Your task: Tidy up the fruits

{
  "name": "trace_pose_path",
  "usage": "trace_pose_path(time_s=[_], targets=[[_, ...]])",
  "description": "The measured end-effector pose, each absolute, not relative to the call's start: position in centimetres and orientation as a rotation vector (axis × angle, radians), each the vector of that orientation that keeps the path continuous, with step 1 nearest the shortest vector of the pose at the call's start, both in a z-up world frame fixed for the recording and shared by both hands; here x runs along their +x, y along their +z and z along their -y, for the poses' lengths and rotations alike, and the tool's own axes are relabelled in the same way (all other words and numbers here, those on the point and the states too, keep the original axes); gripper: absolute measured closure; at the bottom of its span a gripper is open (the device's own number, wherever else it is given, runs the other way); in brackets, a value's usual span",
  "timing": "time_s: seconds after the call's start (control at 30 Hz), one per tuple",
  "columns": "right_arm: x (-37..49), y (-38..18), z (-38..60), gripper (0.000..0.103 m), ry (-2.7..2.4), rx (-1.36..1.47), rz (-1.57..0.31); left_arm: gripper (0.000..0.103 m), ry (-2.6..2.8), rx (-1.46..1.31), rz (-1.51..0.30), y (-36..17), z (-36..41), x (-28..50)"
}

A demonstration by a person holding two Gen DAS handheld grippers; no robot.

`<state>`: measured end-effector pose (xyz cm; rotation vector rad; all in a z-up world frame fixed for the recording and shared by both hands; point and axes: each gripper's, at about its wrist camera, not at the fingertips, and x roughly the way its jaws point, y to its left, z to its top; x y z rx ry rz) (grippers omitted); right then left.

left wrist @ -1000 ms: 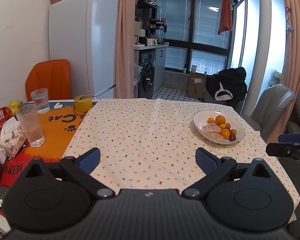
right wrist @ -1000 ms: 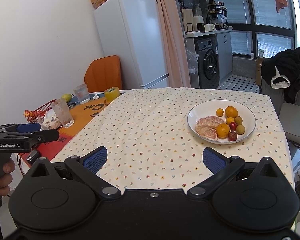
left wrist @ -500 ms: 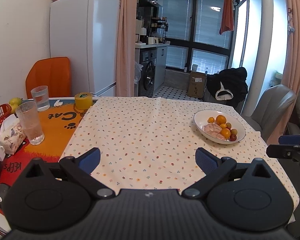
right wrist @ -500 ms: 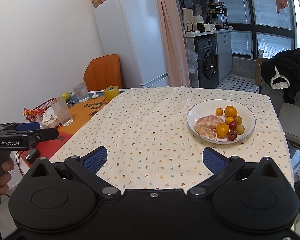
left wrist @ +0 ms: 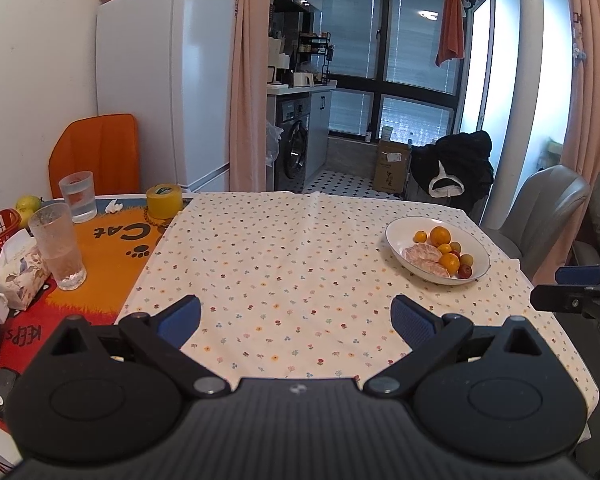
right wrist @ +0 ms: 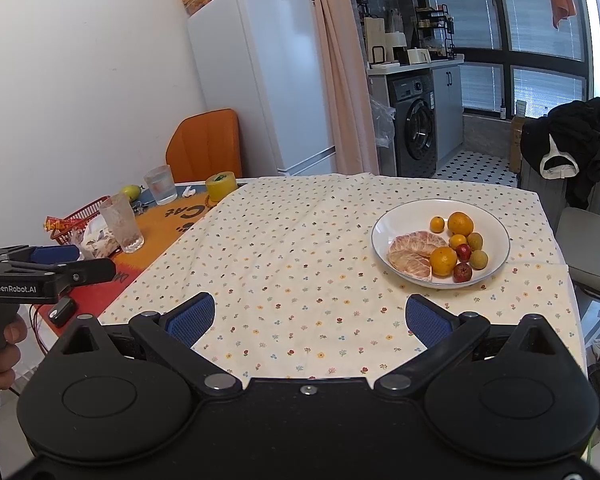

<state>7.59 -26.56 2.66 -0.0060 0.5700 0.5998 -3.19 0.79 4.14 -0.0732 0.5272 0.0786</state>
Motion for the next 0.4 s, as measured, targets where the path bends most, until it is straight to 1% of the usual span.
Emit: trace_pose_path(time_s=[0.4], targets=[[7.61, 2.55, 26.57, 0.000, 0.603, -0.016, -0.570, 0.003, 0.059, -0.068, -0.526, 4.02, -0.36, -3.20]])
